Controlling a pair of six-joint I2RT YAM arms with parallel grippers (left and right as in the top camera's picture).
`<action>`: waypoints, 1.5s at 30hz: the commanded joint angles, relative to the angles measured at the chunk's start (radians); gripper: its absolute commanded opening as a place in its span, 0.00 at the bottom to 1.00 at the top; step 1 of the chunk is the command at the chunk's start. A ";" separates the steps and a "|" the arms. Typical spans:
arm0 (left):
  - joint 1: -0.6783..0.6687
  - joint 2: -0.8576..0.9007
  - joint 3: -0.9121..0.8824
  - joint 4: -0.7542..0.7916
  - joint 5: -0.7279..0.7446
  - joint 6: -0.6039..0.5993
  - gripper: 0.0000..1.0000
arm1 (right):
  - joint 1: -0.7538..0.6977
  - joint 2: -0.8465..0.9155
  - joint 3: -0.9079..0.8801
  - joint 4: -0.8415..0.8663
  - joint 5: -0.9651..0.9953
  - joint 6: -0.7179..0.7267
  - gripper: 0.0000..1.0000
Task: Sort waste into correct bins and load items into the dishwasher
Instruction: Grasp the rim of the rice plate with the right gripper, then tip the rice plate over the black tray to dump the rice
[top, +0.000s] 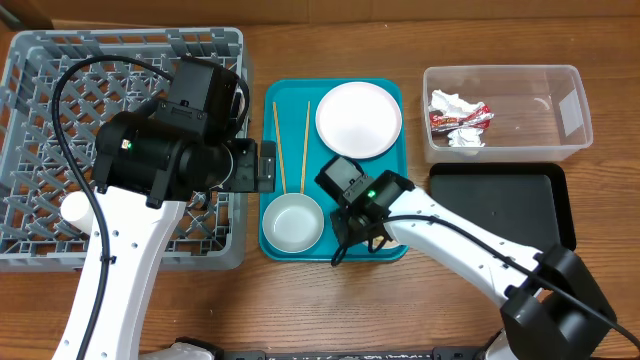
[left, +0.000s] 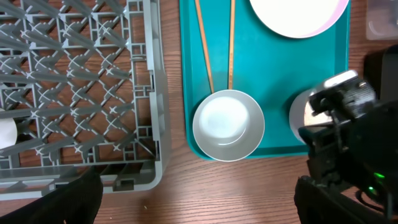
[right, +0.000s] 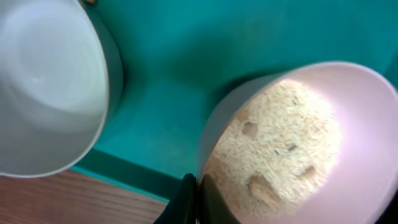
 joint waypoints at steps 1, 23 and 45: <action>0.000 -0.007 0.017 0.003 -0.006 -0.010 1.00 | -0.027 -0.048 0.105 -0.038 0.033 0.036 0.04; 0.000 -0.007 0.017 0.003 -0.006 -0.010 1.00 | -0.631 -0.207 0.130 -0.307 -0.471 -0.151 0.04; 0.000 -0.007 0.017 0.004 -0.006 -0.010 1.00 | -1.041 -0.171 -0.040 -0.317 -0.897 -0.544 0.04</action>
